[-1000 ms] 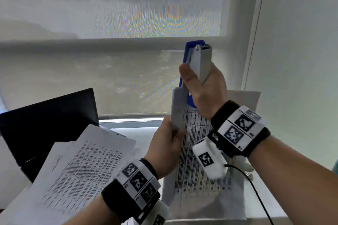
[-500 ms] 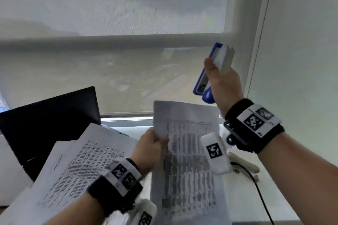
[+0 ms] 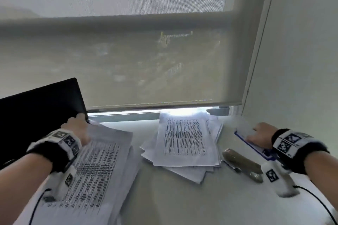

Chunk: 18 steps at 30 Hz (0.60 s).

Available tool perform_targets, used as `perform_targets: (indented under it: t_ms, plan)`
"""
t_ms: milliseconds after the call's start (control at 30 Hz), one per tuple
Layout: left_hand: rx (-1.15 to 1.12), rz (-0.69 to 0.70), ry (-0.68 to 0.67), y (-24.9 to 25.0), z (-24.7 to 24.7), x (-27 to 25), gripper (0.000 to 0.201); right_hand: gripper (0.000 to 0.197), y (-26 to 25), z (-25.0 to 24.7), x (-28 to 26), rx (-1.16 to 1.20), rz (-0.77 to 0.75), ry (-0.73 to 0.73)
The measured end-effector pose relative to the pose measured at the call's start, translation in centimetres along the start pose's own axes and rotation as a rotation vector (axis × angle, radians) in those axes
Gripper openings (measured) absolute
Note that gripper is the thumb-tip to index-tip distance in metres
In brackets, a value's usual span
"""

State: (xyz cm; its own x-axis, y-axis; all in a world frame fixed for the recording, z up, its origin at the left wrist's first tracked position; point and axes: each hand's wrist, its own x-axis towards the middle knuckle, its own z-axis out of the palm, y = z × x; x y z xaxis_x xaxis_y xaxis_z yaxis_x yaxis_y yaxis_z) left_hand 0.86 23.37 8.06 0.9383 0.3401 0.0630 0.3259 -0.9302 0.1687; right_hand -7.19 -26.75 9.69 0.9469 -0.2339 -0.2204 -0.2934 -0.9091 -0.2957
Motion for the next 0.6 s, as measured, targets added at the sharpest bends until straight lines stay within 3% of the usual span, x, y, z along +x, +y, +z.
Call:
perform_targets:
  t_ms: [67, 133, 233, 300, 433, 500, 600]
  plan:
    - [0.029, 0.178, -0.041, 3.3, 2.2, -0.7, 0.054, 0.043, 0.1, 0.4, 0.9, -0.153, 0.038, -0.080]
    - [-0.028, 0.392, -0.163, 7.1, 4.7, -2.3, 0.051, 0.034, 0.4, 1.5, 2.1, -0.187, 0.035, -0.080]
    - [-0.089, 0.683, -0.311, 12.5, 8.1, -5.1, 0.047, 0.050, 1.1, 3.4, 4.2, -0.217, 0.089, -0.118]
    - [-0.086, 0.825, -0.384, 15.1, 9.8, -6.2, 0.051, 0.040, 1.6, 4.4, 6.0, -0.246, 0.074, -0.132]
    - [0.029, 0.910, -0.463, 17.6, 11.8, -7.2, 0.060, 0.049, 2.5, 5.4, 8.5, -0.158, 0.064, -0.028]
    - [0.087, 0.935, -0.443, 17.8, 12.1, -7.2, 0.057, 0.051, 2.7, 5.4, 8.6, -0.122, 0.041, 0.098]
    - [0.072, 0.970, -0.436, 17.5, 12.2, -7.0, 0.043, 0.035, 2.4, 5.4, 5.7, -0.109, -0.085, 0.307]
